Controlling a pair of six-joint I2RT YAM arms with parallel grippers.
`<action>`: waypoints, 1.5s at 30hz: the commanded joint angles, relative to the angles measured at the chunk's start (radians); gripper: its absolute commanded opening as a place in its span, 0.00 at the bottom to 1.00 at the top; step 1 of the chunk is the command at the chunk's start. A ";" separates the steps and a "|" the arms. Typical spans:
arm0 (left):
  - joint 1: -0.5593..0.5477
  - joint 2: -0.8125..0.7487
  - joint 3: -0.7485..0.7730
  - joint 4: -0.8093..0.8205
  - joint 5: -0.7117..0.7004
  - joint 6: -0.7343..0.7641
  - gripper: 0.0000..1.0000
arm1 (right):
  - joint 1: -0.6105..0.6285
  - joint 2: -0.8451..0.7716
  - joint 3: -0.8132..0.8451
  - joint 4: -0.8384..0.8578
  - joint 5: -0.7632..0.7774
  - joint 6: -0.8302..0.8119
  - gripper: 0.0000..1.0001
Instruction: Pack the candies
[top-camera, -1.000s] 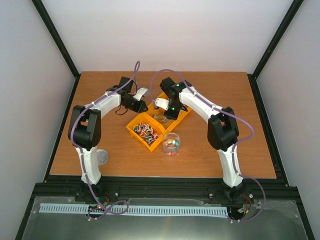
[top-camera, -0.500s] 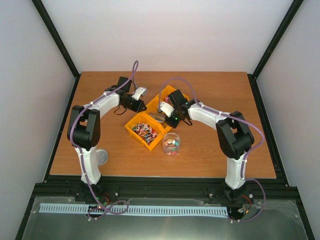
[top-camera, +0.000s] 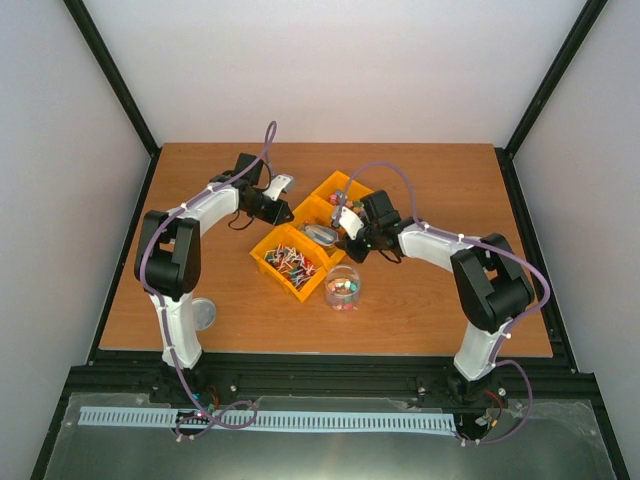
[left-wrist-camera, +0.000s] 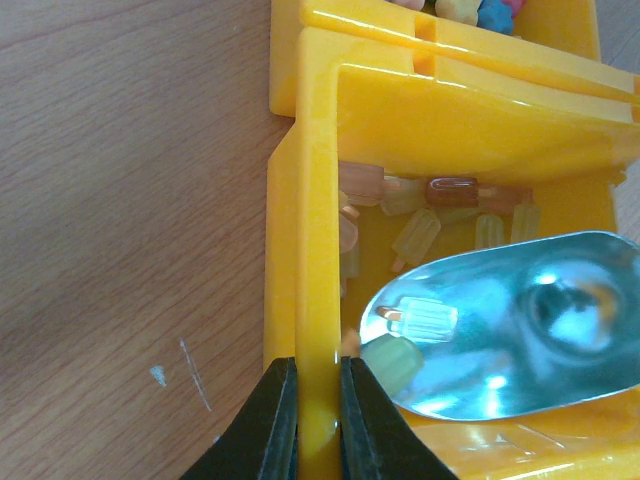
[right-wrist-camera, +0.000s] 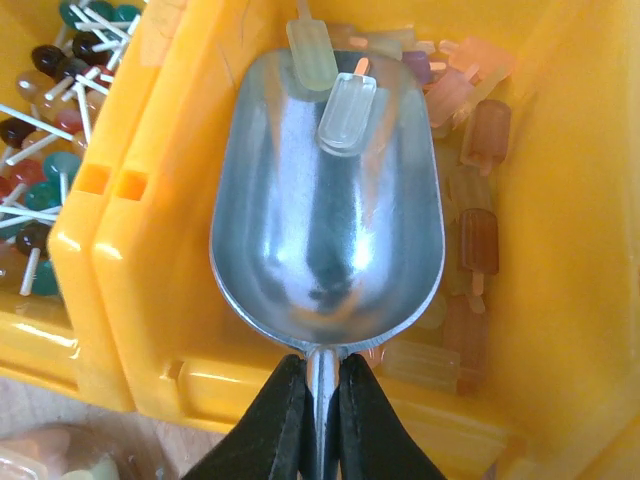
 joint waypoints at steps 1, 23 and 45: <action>0.001 0.020 0.005 -0.022 -0.010 0.019 0.01 | -0.008 -0.047 -0.038 0.097 -0.103 -0.002 0.03; 0.002 0.027 0.021 -0.046 -0.020 0.031 0.01 | -0.132 -0.195 -0.114 0.076 -0.194 -0.003 0.03; 0.022 0.127 0.207 -0.222 -0.114 0.200 0.02 | -0.244 -0.538 -0.064 -0.536 -0.337 -0.435 0.03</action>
